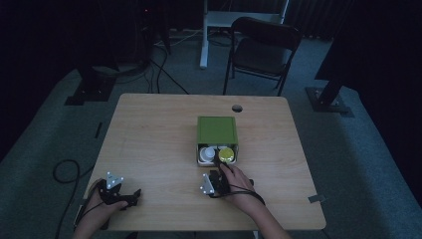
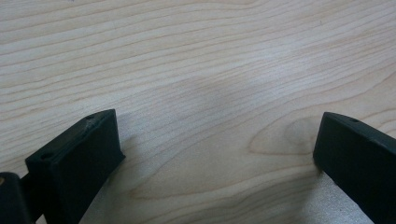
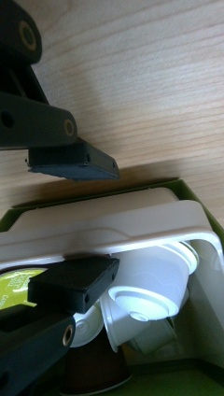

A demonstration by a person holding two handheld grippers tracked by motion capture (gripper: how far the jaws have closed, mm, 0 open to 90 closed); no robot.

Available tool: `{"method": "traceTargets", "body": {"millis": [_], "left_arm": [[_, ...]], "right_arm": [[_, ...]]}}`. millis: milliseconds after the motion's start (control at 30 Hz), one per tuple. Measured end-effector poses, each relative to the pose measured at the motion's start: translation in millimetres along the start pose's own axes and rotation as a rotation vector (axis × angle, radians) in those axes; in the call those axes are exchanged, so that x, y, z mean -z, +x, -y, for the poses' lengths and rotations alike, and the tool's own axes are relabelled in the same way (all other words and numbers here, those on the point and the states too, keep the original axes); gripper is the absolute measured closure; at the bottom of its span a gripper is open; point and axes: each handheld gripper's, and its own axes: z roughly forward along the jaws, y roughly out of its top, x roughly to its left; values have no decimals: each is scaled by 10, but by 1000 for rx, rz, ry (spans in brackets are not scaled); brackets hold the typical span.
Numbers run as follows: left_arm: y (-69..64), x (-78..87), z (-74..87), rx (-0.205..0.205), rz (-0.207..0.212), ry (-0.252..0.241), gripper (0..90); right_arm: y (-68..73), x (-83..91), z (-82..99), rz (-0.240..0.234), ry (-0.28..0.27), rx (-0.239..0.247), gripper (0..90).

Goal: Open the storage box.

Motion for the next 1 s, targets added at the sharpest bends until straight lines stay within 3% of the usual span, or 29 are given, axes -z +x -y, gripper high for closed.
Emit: {"method": "traceTargets", "body": {"millis": [267,433,667,733,1000], "left_arm": [[0,0,0,0,0,0,9],[0,0,0,0,0,0,9],[0,0,0,0,0,0,9],[0,0,0,0,0,0,9],[-1,0,1,1,0,0,9]], "right_arm": [[12,-40,-13,5,18,34,504],[35,-77,1,29,23,82,518],[11,-73,-6,54,29,76,610],[0,-63,1,64,20,72,684],[-16,-55,-35,59,51,72,701]]}}
